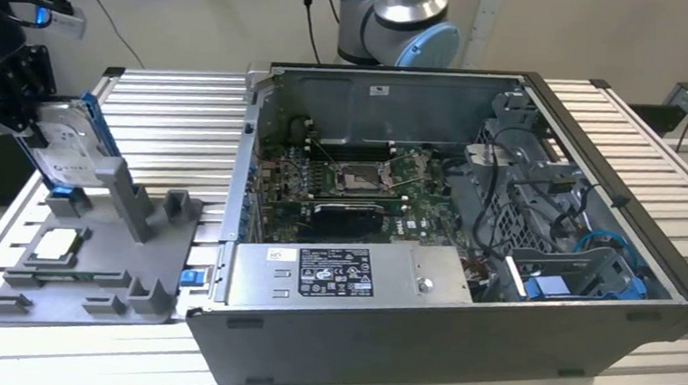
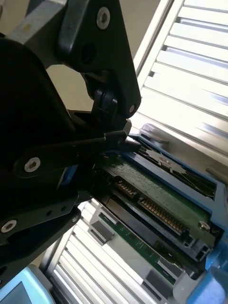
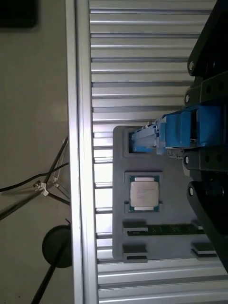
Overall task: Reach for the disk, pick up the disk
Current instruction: 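Pick up the disk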
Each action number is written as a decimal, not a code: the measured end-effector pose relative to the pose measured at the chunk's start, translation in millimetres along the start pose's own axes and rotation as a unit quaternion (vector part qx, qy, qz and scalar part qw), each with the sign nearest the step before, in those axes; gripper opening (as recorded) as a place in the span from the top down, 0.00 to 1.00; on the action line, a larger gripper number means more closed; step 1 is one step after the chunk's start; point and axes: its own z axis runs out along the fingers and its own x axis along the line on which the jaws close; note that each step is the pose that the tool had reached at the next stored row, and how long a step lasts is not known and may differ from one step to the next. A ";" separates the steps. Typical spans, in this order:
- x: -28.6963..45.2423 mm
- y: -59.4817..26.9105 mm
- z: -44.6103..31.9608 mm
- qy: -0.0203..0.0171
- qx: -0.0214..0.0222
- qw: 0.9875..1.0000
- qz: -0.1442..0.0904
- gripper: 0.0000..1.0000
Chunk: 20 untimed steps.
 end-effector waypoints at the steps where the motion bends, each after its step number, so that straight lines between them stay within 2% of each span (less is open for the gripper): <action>1: 0.0 0.0 -1.0 0.000 0.000 1.000 0.000 1.00; 20: -0.6 0.3 -18.9 0.000 0.000 1.000 -0.002 1.00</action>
